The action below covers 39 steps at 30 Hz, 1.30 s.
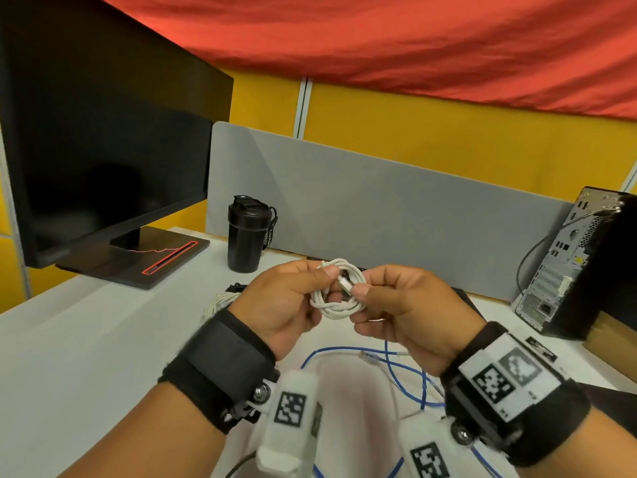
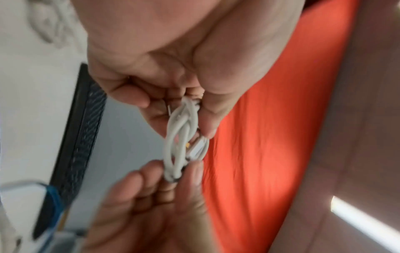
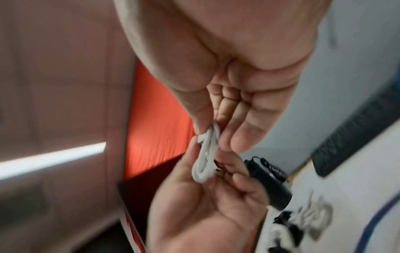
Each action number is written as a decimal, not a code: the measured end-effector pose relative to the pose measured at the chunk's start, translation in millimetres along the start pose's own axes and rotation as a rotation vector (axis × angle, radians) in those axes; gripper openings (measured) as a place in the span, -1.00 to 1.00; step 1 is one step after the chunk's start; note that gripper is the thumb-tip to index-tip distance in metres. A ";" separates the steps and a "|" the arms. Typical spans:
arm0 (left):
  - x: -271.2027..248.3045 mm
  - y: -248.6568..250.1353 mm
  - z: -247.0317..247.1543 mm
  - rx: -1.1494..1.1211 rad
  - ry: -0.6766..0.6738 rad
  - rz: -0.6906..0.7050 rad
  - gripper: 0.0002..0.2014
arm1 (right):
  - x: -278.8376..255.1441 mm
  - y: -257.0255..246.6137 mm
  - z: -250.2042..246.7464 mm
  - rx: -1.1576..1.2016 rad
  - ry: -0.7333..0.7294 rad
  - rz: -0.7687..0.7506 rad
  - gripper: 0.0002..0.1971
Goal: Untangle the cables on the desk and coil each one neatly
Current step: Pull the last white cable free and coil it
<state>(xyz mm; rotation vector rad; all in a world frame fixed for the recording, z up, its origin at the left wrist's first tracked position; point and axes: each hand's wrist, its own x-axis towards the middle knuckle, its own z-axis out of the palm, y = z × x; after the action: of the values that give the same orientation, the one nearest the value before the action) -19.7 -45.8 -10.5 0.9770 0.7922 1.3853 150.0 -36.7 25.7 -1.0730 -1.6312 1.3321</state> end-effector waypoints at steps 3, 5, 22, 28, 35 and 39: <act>0.3 3.6 -4.1 -0.247 -0.121 -0.113 -0.85 | 0.6 2.1 -7.8 0.251 -0.193 0.099 -0.81; 0.0 4.0 -4.1 -0.371 -0.178 -0.137 -0.87 | 1.4 8.4 -7.6 0.307 -0.231 0.131 -0.74; -1.7 3.9 -3.3 0.251 -0.078 0.183 -0.90 | 13.4 -7.2 -2.9 0.059 0.062 -0.063 -0.94; 1.6 7.1 -17.2 0.789 -0.065 0.342 -0.90 | 19.7 -2.4 6.4 0.199 0.056 0.164 -0.86; 7.6 7.9 -27.6 0.965 0.111 0.392 -0.92 | 23.8 -1.6 27.7 -0.112 0.157 -0.069 -0.90; 6.2 13.8 -25.2 0.664 0.082 0.198 -0.85 | 23.4 -3.6 27.5 -0.040 0.108 -0.068 -0.84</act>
<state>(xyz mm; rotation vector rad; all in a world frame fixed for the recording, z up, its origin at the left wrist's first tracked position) -48.0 -38.2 -7.9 1.5472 1.2876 1.3569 115.7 -24.8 25.7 -1.0840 -1.6058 1.1821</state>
